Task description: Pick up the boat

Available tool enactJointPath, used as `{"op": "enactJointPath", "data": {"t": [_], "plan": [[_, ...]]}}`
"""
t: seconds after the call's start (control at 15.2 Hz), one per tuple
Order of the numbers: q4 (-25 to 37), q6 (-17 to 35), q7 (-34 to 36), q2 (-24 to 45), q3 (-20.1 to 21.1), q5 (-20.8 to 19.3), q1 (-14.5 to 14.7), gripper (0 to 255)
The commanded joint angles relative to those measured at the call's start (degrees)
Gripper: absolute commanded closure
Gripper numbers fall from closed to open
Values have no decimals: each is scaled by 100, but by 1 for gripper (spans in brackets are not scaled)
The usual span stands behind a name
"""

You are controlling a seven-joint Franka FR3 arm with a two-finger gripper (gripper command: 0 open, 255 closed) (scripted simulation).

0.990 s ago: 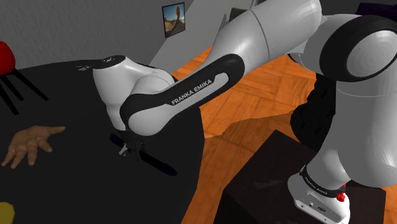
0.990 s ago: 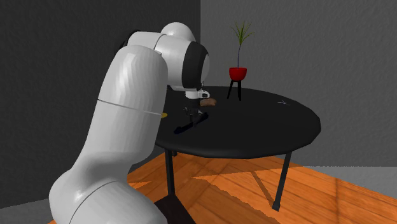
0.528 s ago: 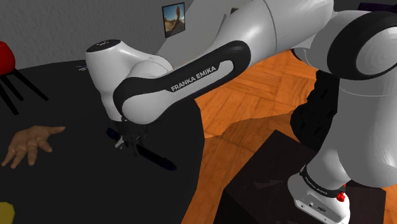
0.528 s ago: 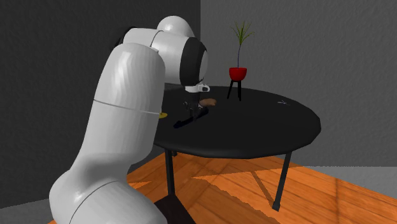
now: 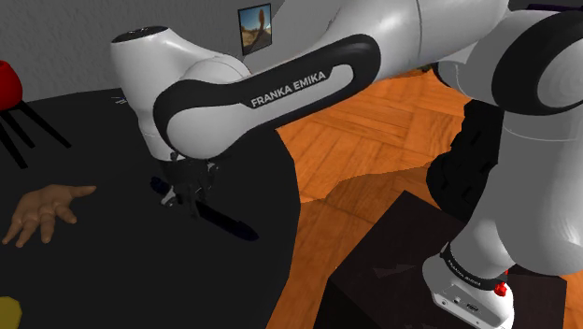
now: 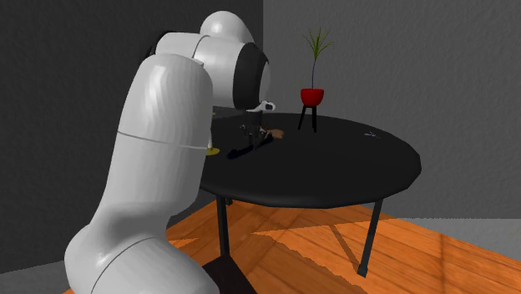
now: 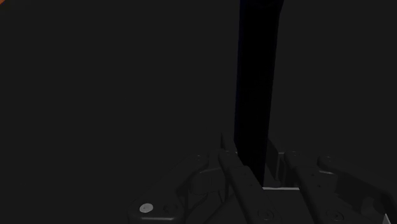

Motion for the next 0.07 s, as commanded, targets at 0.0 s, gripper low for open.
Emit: {"op": "enactJointPath", "data": {"t": [0.0], "plan": [[53,-49,-7,5,-1,1,0,255]]}}
